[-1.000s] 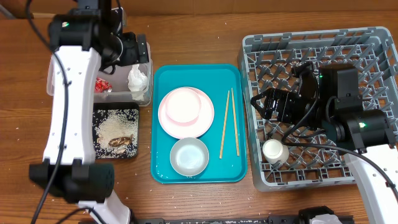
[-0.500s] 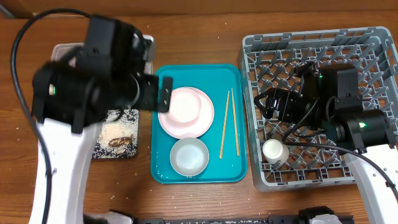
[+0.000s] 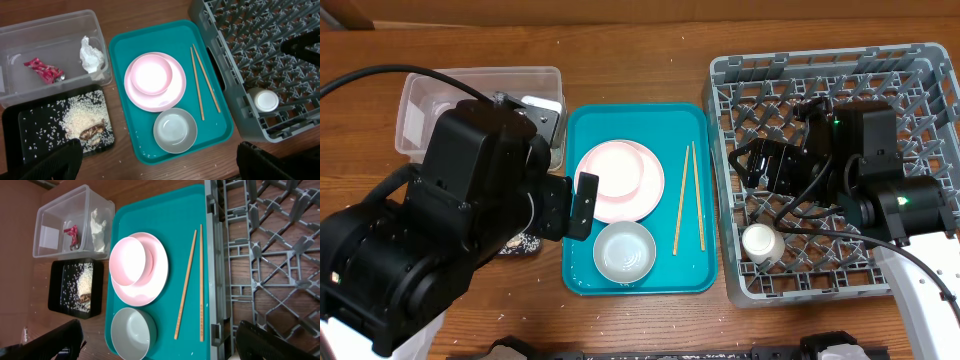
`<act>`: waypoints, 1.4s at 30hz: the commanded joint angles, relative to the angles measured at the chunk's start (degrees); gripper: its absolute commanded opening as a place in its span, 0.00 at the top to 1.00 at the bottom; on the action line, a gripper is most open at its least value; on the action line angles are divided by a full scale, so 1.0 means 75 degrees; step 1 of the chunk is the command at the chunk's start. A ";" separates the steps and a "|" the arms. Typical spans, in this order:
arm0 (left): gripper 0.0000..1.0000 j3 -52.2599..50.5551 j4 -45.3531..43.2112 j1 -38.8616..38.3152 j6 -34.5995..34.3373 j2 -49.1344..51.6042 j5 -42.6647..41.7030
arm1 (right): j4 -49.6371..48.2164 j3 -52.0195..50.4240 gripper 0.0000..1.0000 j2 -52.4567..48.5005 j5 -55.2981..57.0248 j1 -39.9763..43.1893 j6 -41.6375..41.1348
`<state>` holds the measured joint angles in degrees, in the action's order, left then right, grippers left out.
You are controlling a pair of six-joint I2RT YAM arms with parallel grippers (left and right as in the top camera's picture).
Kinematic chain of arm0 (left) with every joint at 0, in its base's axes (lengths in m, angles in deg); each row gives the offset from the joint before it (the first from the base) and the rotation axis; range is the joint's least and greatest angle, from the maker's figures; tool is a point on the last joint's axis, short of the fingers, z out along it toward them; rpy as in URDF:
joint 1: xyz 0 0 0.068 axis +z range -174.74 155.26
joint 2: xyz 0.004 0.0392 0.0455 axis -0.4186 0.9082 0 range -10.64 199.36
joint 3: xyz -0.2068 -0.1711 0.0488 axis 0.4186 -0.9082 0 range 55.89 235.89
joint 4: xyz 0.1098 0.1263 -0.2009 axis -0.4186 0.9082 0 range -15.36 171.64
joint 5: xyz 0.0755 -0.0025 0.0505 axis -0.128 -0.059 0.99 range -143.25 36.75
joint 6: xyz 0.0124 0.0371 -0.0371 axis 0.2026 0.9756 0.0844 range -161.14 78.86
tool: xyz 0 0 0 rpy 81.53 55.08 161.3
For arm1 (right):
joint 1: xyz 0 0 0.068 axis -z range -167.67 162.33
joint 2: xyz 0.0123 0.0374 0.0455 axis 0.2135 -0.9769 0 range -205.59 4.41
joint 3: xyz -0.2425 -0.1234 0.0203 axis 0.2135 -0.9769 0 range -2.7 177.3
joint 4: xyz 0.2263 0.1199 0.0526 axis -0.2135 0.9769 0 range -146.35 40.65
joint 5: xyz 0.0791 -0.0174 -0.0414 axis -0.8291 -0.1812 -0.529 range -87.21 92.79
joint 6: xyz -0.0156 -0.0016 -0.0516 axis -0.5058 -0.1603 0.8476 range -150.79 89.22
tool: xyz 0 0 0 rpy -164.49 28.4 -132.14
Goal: Sort waste into correct bins and load items into the dishwasher
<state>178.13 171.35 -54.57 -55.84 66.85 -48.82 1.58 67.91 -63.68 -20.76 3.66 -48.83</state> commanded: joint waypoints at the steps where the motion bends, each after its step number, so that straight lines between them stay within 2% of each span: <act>1: 0.00 0.0079 0.0009 -0.0032 -0.0128 0.0085 -0.0172 | -0.0050 0.0137 0.00 -0.0012 0.0052 0.0000 -0.0050; 8: 0.00 0.0073 0.0012 -0.0012 -0.0047 0.0096 -0.0096 | -0.0050 0.0137 0.00 -0.0012 0.0052 0.0000 -0.0050; 11: 0.00 0.0029 -0.0087 0.0015 0.0271 -0.0026 0.0402 | -0.0050 0.0137 0.00 -0.0012 0.0052 0.0000 -0.0050; 15: 0.00 -0.0761 -0.1469 0.0484 0.0769 -0.0659 0.0621 | -0.0050 0.0137 0.00 -0.0012 0.0052 0.0000 -0.0050; 19: 0.00 -0.2652 -0.3340 0.1230 0.1040 -0.1684 0.0239 | -0.0050 0.0137 0.00 -0.0012 0.0052 0.0000 -0.0050; 28: 0.00 -0.7618 -0.6983 0.2052 0.1431 -0.4523 -0.0245 | -0.0050 0.0137 0.00 -0.0012 0.0052 0.0000 -0.0050; 35: 0.00 -1.0943 -0.9352 0.2713 0.1480 -0.6610 -0.0953 | -0.0050 0.0137 0.00 -0.0012 0.0052 0.0000 -0.0050; 42: 0.00 -1.3569 -1.0934 0.2987 0.1478 -0.8801 -0.1195 | -0.0050 0.0137 0.00 -0.0012 0.0052 0.0000 -0.0050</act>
<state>81.81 91.40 -32.86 -45.80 6.29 -55.84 1.56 67.91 -63.71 -20.72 3.66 -48.98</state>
